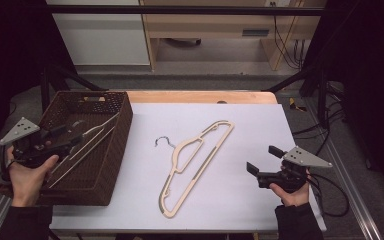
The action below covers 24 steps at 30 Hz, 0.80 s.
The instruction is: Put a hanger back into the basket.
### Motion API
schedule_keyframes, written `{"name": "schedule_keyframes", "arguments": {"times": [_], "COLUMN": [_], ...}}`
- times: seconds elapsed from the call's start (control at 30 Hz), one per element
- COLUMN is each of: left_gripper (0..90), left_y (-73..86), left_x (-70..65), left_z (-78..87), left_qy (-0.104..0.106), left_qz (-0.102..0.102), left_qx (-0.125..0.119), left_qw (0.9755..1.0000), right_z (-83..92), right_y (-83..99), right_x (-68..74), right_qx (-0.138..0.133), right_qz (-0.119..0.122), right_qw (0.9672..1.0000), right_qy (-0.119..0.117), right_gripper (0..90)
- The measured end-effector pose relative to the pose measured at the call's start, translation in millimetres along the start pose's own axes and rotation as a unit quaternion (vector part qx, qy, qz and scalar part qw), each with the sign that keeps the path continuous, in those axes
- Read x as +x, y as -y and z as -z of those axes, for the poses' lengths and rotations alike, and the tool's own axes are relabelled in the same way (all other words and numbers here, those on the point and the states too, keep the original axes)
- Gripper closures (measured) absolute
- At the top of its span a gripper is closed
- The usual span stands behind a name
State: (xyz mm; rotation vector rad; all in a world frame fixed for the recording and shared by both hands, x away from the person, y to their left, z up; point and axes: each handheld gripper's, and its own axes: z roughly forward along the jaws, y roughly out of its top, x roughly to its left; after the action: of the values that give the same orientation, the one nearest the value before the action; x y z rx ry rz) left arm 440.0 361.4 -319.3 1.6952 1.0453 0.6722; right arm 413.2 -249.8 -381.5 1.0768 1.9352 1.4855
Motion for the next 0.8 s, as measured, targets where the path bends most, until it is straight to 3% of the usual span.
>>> {"name": "schedule_keyframes", "arguments": {"times": [0.23,0.4,0.6,0.8], "left_gripper": [21.2,15.2,12.3,11.5], "left_y": [-9.1,-12.2,-8.7,4.3], "left_x": [-36.8,-53.3,-81.7,-106.7], "left_z": [1.0,-4.9,-26.4,-53.6], "left_qy": [0.018,0.029,0.058,0.084], "left_qz": [-0.037,-0.040,-0.056,-0.061], "left_qx": [-0.016,-0.018,0.001,0.023], "left_qw": [0.9990,0.9986,0.9967,0.9944], "right_z": [0.9,1.4,0.6,0.0], "right_y": [-0.8,-1.0,-0.7,-0.2], "right_x": [0.7,0.2,0.5,0.6], "right_qx": [-0.001,-0.002,-0.001,0.000], "right_qz": [0.002,0.002,0.002,0.001], "right_qw": [1.0000,1.0000,1.0000,1.0000], "right_qy": [-0.001,0.000,0.000,-0.001], "right_gripper": [2.9,2.8,2.8,2.8]}}
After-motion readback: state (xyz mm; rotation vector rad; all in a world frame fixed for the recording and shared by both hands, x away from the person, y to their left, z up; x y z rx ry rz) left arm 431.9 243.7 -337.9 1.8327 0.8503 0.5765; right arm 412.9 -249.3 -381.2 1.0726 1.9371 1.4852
